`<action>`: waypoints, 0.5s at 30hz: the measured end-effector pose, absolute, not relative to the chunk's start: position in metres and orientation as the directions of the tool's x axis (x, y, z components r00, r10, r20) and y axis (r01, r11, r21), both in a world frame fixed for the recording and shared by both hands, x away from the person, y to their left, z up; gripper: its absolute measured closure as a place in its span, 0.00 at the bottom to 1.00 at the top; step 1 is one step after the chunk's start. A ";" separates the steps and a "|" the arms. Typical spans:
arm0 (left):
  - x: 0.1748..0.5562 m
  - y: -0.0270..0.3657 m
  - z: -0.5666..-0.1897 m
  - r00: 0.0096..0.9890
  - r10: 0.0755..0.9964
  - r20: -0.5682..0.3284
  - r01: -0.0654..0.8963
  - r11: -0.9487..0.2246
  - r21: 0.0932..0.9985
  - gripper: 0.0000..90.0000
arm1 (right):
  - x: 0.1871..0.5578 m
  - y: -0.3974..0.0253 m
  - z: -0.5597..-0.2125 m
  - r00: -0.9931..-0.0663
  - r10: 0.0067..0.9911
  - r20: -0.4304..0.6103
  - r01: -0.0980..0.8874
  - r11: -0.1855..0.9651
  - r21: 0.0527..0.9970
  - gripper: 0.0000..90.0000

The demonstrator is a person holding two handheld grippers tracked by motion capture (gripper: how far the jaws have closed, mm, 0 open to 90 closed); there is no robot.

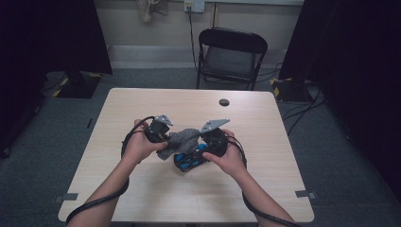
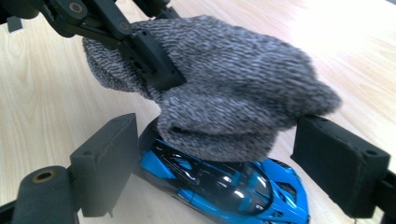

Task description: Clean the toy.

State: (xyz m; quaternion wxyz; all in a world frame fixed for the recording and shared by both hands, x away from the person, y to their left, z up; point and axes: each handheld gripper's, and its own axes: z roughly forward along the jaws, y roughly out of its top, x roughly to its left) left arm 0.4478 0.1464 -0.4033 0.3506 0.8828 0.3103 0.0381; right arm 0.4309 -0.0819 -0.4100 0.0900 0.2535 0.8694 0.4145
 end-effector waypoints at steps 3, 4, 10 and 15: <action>0.447 0.145 -0.403 0.807 0.571 -0.151 0.518 -0.562 0.645 0.75 | 0.431 -0.079 -0.412 -0.856 0.514 0.059 0.369 0.527 0.766 0.16; 0.446 0.144 -0.403 0.808 0.568 -0.155 0.519 -0.562 0.644 0.75 | 0.430 -0.078 -0.413 -0.856 0.513 0.063 0.371 0.525 0.766 0.16; 0.445 0.141 -0.399 0.817 0.552 -0.167 0.510 -0.557 0.656 0.75 | 0.430 -0.075 -0.418 -0.855 0.516 0.052 0.371 0.538 0.757 0.16; 0.445 0.139 -0.398 0.821 0.552 -0.148 0.502 -0.573 0.647 0.75 | 0.431 -0.076 -0.419 -0.848 0.527 0.058 0.380 0.528 0.759 0.17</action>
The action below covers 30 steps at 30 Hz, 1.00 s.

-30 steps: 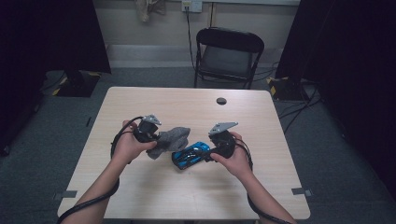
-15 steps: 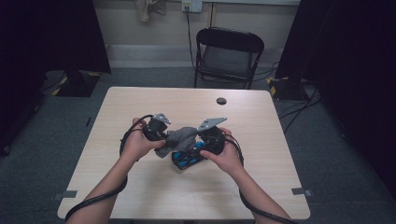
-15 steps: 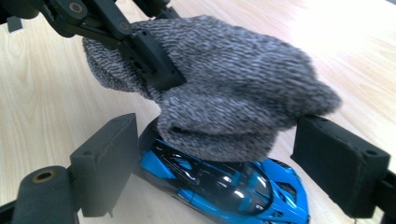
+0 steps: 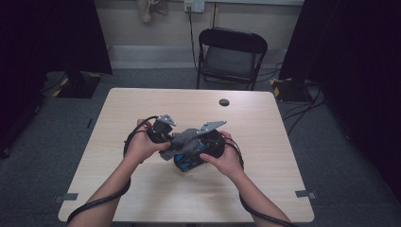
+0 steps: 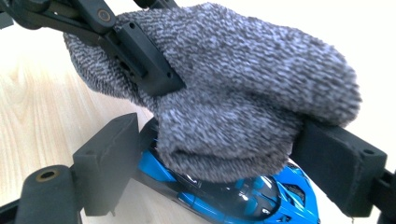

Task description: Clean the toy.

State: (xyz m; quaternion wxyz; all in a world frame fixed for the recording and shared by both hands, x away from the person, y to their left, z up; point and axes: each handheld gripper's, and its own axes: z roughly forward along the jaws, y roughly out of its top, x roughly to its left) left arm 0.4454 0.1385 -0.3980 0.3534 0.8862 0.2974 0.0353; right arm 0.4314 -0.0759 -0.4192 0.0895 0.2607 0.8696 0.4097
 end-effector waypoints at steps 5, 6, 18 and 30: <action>0.447 0.142 -0.400 0.811 0.567 -0.146 0.517 -0.578 0.632 0.75 | 0.431 -0.082 -0.415 -0.843 0.534 0.057 0.379 0.516 0.769 0.16; 0.447 0.142 -0.400 0.810 0.568 -0.144 0.518 -0.579 0.629 0.75 | 0.431 -0.083 -0.414 -0.843 0.535 0.057 0.378 0.514 0.770 0.16; 0.447 0.135 -0.399 0.816 0.557 -0.152 0.515 -0.582 0.630 0.75 | 0.431 -0.081 -0.403 -0.855 0.518 0.021 0.335 0.522 0.785 0.15; 0.447 0.131 -0.393 0.829 0.516 -0.215 0.508 -0.535 0.675 0.76 | 0.429 -0.074 -0.417 -0.857 0.516 -0.017 0.327 0.568 0.756 0.15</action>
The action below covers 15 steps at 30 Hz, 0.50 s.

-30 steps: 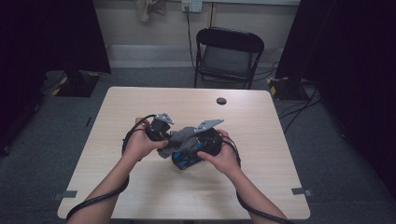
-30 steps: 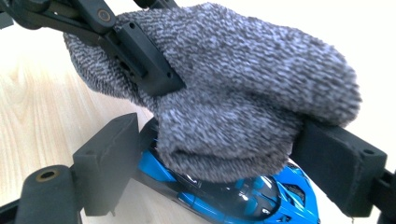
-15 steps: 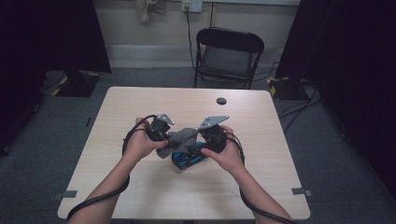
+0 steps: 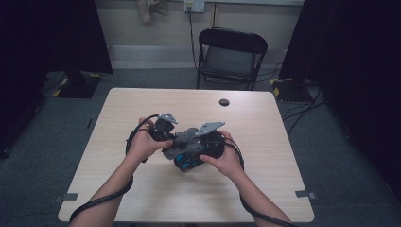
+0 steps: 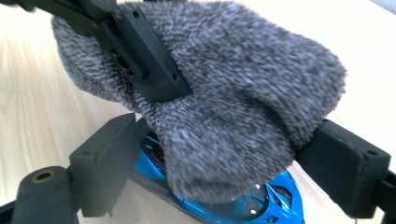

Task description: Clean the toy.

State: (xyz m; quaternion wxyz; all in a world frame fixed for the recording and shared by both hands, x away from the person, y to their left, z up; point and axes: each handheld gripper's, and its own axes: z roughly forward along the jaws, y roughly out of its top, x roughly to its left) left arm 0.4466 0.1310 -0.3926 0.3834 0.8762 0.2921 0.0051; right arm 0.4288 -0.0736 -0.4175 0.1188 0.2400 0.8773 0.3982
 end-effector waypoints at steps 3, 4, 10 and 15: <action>0.445 0.127 -0.391 0.838 0.505 -0.207 0.498 -0.550 0.671 0.76 | 0.428 -0.071 -0.421 -0.852 0.521 -0.041 0.323 0.586 0.743 0.22; 0.445 0.127 -0.391 0.839 0.504 -0.205 0.496 -0.553 0.670 0.76 | 0.428 -0.071 -0.422 -0.854 0.518 -0.046 0.316 0.588 0.745 0.25; 0.446 0.126 -0.393 0.840 0.505 -0.201 0.490 -0.545 0.680 0.76 | 0.428 -0.074 -0.424 -0.846 0.532 -0.027 0.339 0.576 0.744 0.54; 0.445 0.126 -0.394 0.834 0.517 -0.191 0.488 -0.531 0.693 0.74 | 0.428 -0.077 -0.424 -0.841 0.541 0.007 0.366 0.560 0.743 0.68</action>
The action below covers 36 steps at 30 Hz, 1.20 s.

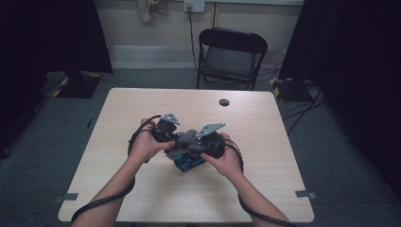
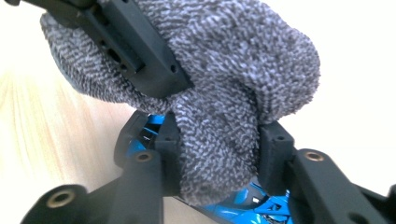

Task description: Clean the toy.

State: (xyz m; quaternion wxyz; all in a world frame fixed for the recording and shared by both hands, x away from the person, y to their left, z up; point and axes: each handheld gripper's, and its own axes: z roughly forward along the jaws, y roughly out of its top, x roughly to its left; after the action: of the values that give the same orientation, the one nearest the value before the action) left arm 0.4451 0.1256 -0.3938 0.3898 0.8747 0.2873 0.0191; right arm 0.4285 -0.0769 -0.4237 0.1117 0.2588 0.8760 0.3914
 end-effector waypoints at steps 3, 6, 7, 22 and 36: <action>0.445 0.126 -0.394 0.834 0.522 -0.177 0.475 -0.519 0.710 0.69 | 0.429 -0.079 -0.422 -0.836 0.548 0.021 0.378 0.548 0.746 0.71; 0.446 0.127 -0.393 0.830 0.530 -0.174 0.469 -0.495 0.731 0.61 | 0.430 -0.083 -0.420 -0.825 0.564 0.041 0.396 0.525 0.753 0.73; 0.446 0.128 -0.393 0.835 0.528 -0.157 0.451 -0.493 0.744 0.59 | 0.431 -0.085 -0.420 -0.820 0.571 0.047 0.401 0.513 0.759 0.74; 0.443 0.147 -0.397 0.812 0.582 -0.056 0.414 -0.503 0.759 0.23 | 0.448 -0.126 -0.415 -0.732 0.680 0.038 0.464 0.458 0.758 0.75; 0.439 0.111 -0.434 0.849 0.520 -0.098 0.428 -0.567 0.703 0.21 | 0.451 -0.174 -0.424 -0.657 0.752 0.042 0.508 0.402 0.762 0.75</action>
State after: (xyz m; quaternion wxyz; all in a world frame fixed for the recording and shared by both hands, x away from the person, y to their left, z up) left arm 0.4389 0.1114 -0.4336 0.3799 0.8832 0.2684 0.0601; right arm 0.4507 -0.1743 -0.4240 0.1566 0.3831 0.8224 0.3904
